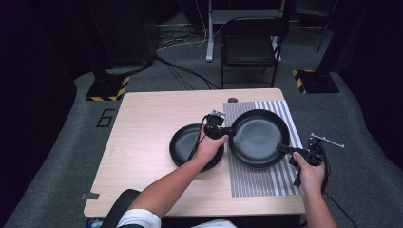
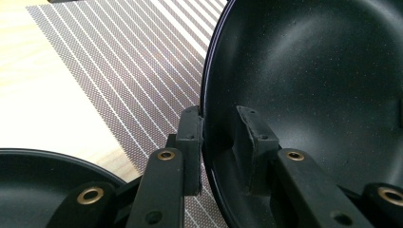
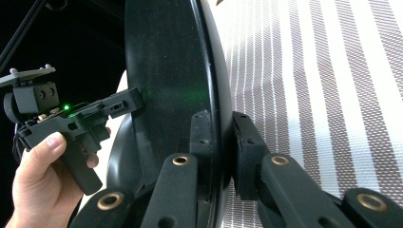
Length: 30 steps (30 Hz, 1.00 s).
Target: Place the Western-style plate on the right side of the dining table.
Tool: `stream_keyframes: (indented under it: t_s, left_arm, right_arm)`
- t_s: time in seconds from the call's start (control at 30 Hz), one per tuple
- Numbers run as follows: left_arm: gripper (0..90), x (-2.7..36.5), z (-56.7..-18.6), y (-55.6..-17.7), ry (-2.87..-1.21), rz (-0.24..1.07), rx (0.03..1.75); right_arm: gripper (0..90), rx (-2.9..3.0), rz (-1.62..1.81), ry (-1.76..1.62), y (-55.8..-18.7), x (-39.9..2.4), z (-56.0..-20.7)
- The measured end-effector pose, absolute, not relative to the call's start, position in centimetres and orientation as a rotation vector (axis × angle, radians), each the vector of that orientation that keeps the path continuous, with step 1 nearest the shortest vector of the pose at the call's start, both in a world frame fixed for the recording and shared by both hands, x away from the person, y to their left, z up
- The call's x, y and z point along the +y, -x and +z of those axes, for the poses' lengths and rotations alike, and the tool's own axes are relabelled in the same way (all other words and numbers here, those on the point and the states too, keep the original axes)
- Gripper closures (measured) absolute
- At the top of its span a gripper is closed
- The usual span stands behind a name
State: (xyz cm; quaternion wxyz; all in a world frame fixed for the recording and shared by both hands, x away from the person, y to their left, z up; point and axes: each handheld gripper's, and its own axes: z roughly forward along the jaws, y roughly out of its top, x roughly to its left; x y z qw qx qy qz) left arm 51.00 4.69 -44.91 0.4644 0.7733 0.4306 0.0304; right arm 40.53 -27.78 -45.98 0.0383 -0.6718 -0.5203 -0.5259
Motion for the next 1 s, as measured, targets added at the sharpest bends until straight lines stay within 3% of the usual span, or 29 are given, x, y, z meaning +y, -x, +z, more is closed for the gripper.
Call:
stream_keyframes:
  t_s: [1.0]
  left_arm:
    - [72.3, 2.7, -46.2, -53.4, -1.91, 0.061, 1.078]
  right_arm:
    - [81.0, -1.575, -1.597, 2.098, -42.2, -29.2, -47.0]
